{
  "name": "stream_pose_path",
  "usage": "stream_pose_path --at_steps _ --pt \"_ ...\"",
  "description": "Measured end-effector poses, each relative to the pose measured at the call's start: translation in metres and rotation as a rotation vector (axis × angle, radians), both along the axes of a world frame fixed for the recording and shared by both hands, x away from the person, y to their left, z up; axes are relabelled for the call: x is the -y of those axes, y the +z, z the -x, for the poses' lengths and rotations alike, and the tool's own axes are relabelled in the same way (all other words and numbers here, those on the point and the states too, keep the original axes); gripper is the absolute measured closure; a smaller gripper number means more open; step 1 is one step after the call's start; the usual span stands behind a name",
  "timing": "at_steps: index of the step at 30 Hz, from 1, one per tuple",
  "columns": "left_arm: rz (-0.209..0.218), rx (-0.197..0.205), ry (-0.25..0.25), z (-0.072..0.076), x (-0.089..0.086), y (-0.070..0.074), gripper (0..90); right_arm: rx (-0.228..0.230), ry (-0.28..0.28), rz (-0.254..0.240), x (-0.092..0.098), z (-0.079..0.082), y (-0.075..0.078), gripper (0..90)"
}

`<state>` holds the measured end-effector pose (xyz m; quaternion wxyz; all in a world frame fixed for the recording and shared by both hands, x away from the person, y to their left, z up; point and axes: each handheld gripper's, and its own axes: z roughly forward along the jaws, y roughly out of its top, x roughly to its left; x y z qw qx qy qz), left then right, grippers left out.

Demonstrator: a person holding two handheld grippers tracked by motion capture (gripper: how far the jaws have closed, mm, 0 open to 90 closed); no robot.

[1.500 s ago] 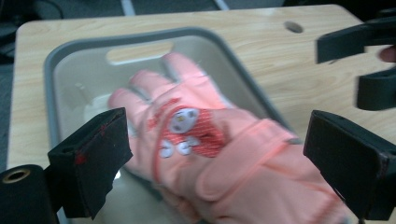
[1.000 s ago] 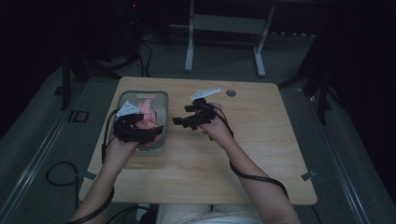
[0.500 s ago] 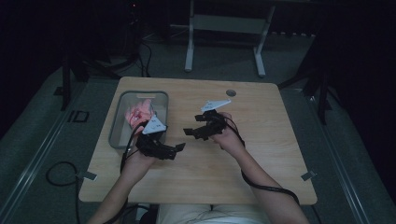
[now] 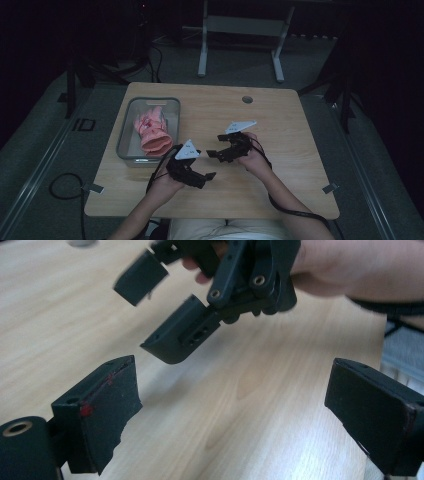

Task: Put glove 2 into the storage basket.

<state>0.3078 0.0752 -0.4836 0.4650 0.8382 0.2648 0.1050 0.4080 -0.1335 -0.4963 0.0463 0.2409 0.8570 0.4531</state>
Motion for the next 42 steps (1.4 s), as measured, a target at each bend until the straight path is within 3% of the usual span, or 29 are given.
stream_pose_path --at_steps 2,7,11,25,29,36,42 --pt "-0.011 0.017 -0.018 0.001 0.006 -0.005 6.9 0.004 0.002 0.008 0.003 0.003 -0.004 15.4" --pt "-0.016 0.009 -0.037 0.002 0.013 -0.014 6.9 0.004 -0.006 0.027 0.009 0.007 -0.012 15.3" --pt "-0.047 0.014 -0.05 0.003 0.018 -0.024 6.9 -0.004 -0.012 0.033 0.019 0.012 -0.022 15.4" --pt "-0.061 -0.027 -0.115 0.006 0.03 -0.053 6.9 0.012 -0.013 0.049 0.043 0.029 -0.034 14.5" --pt "-0.09 -0.003 -0.109 0.009 0.032 -0.058 6.9 0.031 -0.027 0.049 0.046 0.035 -0.038 14.8" --pt "-0.083 -0.016 -0.122 0.012 0.034 -0.064 6.9 0.032 -0.037 0.059 0.054 0.042 -0.043 15.0" --pt "-0.055 -0.013 -0.118 0.016 0.035 -0.065 6.9 0.035 -0.078 0.052 0.067 0.05 -0.049 16.9"
